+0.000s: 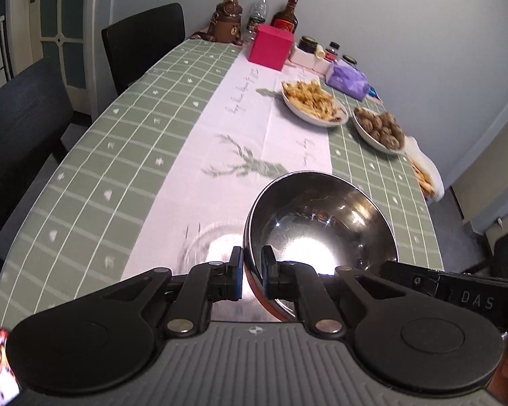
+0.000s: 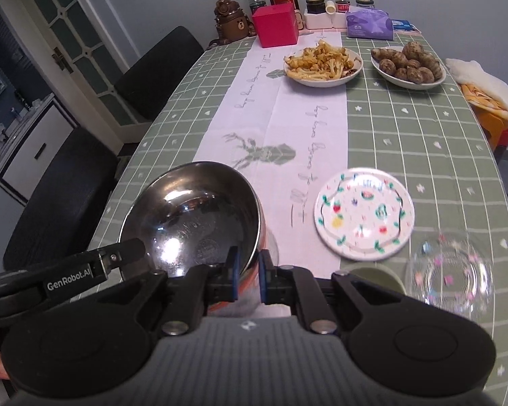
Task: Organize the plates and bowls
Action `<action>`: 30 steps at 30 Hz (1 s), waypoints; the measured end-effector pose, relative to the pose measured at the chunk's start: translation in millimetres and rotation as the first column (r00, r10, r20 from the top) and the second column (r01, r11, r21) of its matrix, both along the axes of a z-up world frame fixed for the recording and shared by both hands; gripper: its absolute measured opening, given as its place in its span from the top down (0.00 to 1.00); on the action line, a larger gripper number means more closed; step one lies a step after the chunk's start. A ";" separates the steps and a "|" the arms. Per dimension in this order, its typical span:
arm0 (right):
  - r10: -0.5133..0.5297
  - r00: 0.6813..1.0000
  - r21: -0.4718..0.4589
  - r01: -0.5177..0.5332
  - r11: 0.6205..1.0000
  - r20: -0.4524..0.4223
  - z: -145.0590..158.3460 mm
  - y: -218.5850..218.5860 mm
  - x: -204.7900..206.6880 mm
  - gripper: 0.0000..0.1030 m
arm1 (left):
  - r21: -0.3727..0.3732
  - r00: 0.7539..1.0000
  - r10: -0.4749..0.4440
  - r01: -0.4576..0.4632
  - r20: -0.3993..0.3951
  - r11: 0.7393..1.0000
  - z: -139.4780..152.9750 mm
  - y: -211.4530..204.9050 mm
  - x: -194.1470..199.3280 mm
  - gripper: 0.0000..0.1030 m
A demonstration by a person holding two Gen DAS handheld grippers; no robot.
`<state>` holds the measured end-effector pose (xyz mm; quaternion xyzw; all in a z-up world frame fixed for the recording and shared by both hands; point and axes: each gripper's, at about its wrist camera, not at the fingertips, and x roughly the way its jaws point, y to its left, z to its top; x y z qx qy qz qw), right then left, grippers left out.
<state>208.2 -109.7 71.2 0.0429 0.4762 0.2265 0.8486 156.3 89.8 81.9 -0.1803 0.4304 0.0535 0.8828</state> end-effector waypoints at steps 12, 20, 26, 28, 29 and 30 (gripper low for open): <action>0.080 0.995 -0.039 -0.082 0.996 -0.053 -23.2 -18.8 -104.1 0.91 | -0.027 0.993 -0.051 0.048 -0.111 0.998 -21.2 -16.7 -91.9 0.89; 0.083 0.991 -0.070 -0.091 0.993 -0.109 -47.0 -14.8 -116.6 0.91 | -0.005 0.985 -0.055 0.055 -0.166 0.998 -36.5 -21.3 -104.1 0.89; 0.083 0.990 -0.086 -0.093 0.992 -0.116 -52.6 -13.0 -118.3 0.92 | 0.012 0.981 -0.060 0.063 -0.184 0.998 -41.9 -25.6 -104.7 0.89; 0.086 0.990 -0.093 -0.097 0.991 -0.115 -54.9 -12.3 -119.0 0.92 | 0.023 0.980 -0.060 0.066 -0.188 0.998 -43.8 -27.5 -104.1 0.90; 0.087 0.990 -0.097 -0.099 0.990 -0.114 -56.1 -11.6 -118.9 0.92 | 0.029 0.980 -0.060 0.067 -0.191 0.997 -44.9 -28.8 -103.9 0.90; 0.089 0.990 -0.099 -0.100 0.990 -0.114 -57.6 -11.2 -118.9 0.92 | 0.035 0.979 -0.060 0.068 -0.194 0.997 -46.3 -29.7 -103.8 0.90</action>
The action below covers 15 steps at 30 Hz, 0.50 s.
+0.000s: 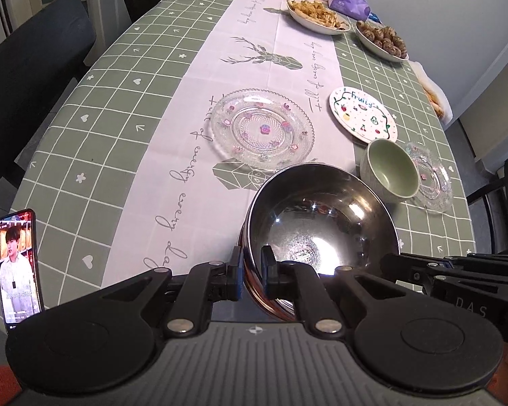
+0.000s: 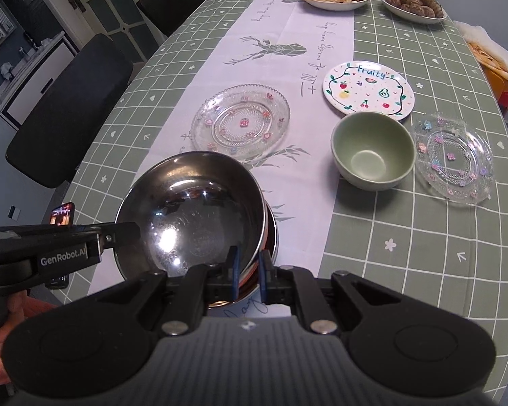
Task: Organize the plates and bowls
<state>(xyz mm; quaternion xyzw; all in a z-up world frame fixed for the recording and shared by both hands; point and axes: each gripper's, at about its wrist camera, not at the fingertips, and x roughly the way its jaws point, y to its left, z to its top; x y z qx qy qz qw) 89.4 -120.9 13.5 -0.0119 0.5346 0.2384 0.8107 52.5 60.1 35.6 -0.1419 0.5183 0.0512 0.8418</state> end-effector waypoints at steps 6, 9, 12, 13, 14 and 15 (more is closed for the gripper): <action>-0.001 1.000 -0.012 0.001 1.000 -0.014 -10.6 0.1 2.2 0.92 | 0.039 0.999 -0.023 0.024 -0.022 0.999 -9.9 -7.1 2.5 0.90; 0.000 1.000 -0.016 0.000 1.000 -0.016 -14.8 -0.5 2.7 0.92 | 0.055 0.999 -0.032 0.034 -0.028 0.998 -14.2 -10.3 3.1 0.90; 0.000 1.000 -0.013 -0.001 1.000 -0.020 -17.5 -1.3 3.7 0.92 | 0.060 0.999 -0.032 0.034 -0.037 0.998 -17.7 -11.2 4.1 0.90; -0.001 1.000 -0.011 0.000 1.000 -0.021 -17.7 -1.5 4.0 0.92 | 0.063 0.999 -0.033 0.036 -0.037 0.997 -17.7 -11.5 4.1 0.90; 0.002 1.000 -0.011 -0.003 1.000 -0.018 -17.6 -1.4 3.9 0.92 | 0.065 0.999 -0.035 0.038 -0.037 0.997 -17.7 -11.8 4.3 0.90; 0.005 1.000 -0.012 -0.006 1.000 -0.016 -17.5 -1.3 3.5 0.92 | 0.064 0.999 -0.036 0.038 -0.040 0.997 -17.7 -11.6 4.5 0.90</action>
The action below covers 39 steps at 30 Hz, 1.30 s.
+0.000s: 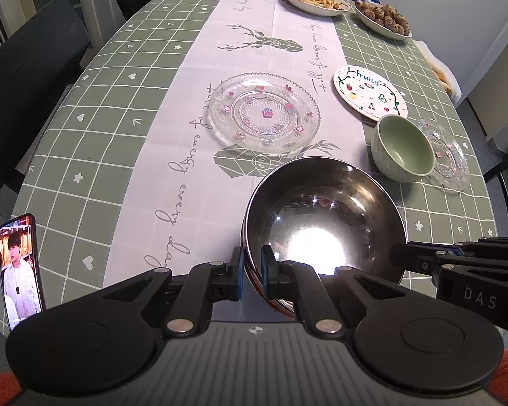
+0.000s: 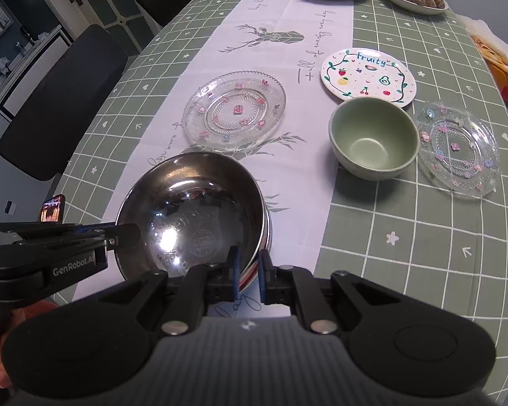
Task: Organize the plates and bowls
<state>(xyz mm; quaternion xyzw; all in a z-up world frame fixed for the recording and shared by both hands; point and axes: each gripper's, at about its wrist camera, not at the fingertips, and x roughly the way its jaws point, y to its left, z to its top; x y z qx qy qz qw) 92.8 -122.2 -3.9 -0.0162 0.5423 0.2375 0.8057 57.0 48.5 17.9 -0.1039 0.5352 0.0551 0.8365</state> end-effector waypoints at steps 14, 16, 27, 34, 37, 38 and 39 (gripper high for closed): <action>-0.061 0.997 0.086 0.057 0.995 0.044 28.1 -31.2 8.4 0.67 | -0.015 0.991 -0.020 0.022 0.133 1.000 40.2 6.2 8.1 0.74; -0.111 0.992 0.107 0.104 0.989 0.062 34.3 -45.2 16.6 0.67 | -0.072 0.984 -0.058 0.071 0.170 0.995 52.5 2.9 15.9 0.74; -0.342 0.933 0.164 0.322 0.932 0.113 28.5 -103.6 77.5 0.67 | -0.122 0.963 -0.196 0.220 0.184 0.968 54.8 -61.5 108.2 0.69; -0.355 0.935 0.110 0.352 0.930 0.010 -16.3 -109.0 117.2 0.67 | -0.076 0.970 -0.225 0.232 0.091 0.970 9.6 -90.1 154.9 0.69; -0.345 0.939 0.075 0.344 0.936 0.003 -29.6 -106.2 129.5 0.67 | -0.062 0.972 -0.226 0.230 0.060 0.971 -10.5 -94.2 169.8 0.69; -0.345 0.939 0.067 0.344 0.937 0.002 -33.1 -105.4 133.1 0.67 | -0.066 0.975 -0.220 0.222 0.044 0.973 -16.6 -94.9 174.8 0.69; -0.345 0.939 0.064 0.344 0.937 0.000 -36.5 -105.1 136.3 0.68 | -0.074 0.977 -0.211 0.213 0.033 0.974 -21.6 -94.8 179.3 0.69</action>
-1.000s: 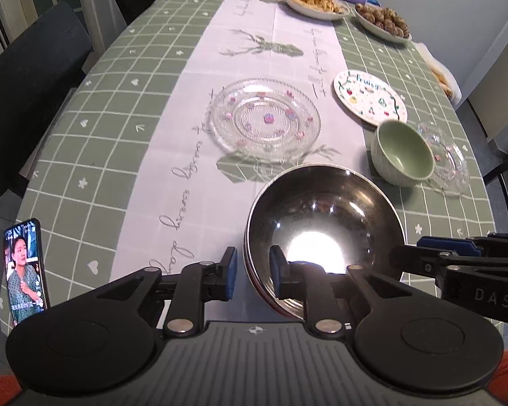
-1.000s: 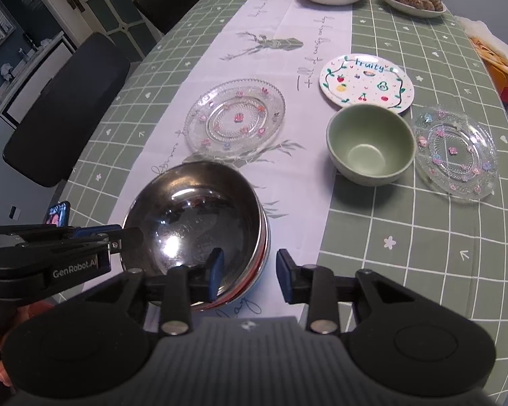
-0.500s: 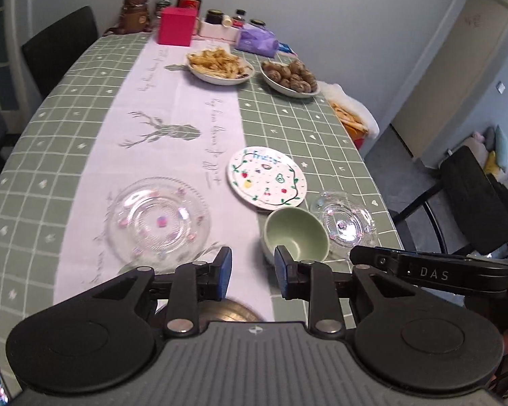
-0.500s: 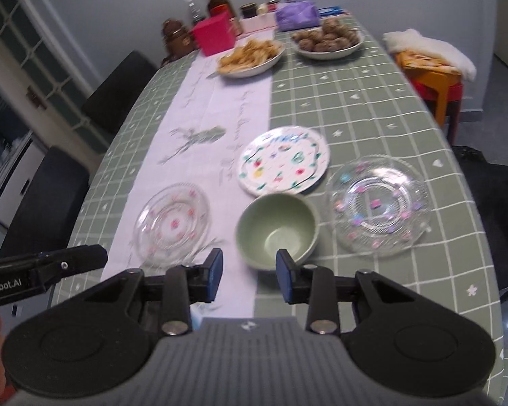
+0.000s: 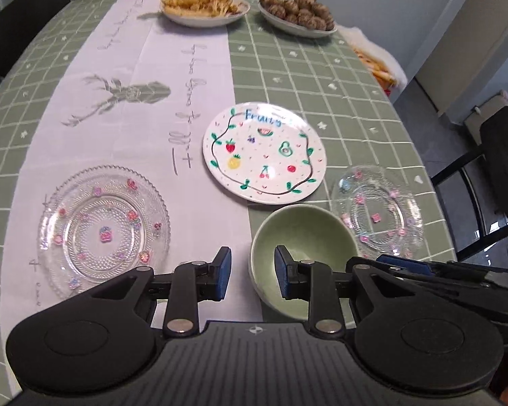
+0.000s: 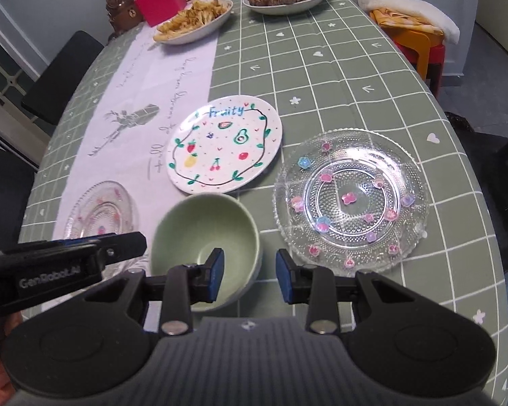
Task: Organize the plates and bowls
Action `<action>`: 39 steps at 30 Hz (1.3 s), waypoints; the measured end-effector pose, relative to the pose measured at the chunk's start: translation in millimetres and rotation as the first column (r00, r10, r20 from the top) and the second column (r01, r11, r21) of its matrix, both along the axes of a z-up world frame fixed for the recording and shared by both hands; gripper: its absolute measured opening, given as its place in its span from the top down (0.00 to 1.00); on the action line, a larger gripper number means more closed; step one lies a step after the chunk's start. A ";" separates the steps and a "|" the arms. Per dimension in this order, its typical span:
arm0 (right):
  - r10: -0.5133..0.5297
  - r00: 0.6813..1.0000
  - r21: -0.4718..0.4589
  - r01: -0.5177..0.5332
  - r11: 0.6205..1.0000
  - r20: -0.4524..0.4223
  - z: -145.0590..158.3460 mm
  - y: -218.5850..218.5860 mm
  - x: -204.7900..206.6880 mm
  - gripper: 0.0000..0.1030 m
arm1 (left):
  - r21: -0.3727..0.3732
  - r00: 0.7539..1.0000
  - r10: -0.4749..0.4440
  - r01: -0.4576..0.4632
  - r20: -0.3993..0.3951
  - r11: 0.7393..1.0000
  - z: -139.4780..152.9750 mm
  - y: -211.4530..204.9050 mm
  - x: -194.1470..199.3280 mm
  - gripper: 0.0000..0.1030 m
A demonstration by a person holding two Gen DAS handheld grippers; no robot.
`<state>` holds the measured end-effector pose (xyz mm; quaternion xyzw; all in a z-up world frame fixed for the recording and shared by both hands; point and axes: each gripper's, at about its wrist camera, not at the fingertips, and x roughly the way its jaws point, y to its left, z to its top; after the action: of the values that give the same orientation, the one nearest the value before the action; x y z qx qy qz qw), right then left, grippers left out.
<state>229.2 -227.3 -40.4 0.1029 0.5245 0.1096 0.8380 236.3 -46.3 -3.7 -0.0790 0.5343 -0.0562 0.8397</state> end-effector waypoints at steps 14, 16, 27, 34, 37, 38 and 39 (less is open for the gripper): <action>0.010 0.996 0.048 -0.005 0.999 -0.090 -26.4 -0.2 16.8 0.84 | 0.032 0.998 -0.002 0.004 -0.062 0.999 -35.5 -7.4 22.7 0.77; 0.009 0.996 0.045 -0.005 0.999 -0.087 -26.3 0.4 16.2 0.88 | 0.030 0.998 -0.009 0.011 -0.065 0.999 -36.2 -8.7 22.6 0.82; -0.024 0.995 0.046 0.029 0.999 -0.096 -26.0 -2.2 14.3 0.94 | 0.075 0.997 -0.015 0.021 -0.078 0.997 -30.1 -19.8 17.4 0.93; -0.037 0.996 0.072 0.043 0.997 -0.078 -10.1 -2.5 4.0 0.95 | 0.094 0.998 0.007 -0.002 -0.055 0.996 -8.4 -19.1 3.9 0.93; -0.030 0.998 0.084 0.035 0.996 -0.054 3.8 -1.1 -7.5 0.95 | 0.106 1.000 0.013 -0.010 -0.028 0.994 8.4 -18.5 -7.5 0.93; -0.028 0.999 0.088 0.032 0.996 -0.045 8.9 -0.7 -12.2 0.95 | 0.108 1.000 0.016 -0.014 -0.019 0.994 15.0 -17.6 -12.3 0.93; -0.023 0.999 0.091 0.025 0.996 -0.033 14.7 0.0 -17.5 0.95 | 0.109 1.000 0.019 -0.018 -0.012 0.994 22.0 -16.7 -17.5 0.93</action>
<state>211.7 -227.4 -25.7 0.1491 0.5309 0.1217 0.8253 218.8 -63.0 18.3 -0.0382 0.5411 -0.0188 0.8399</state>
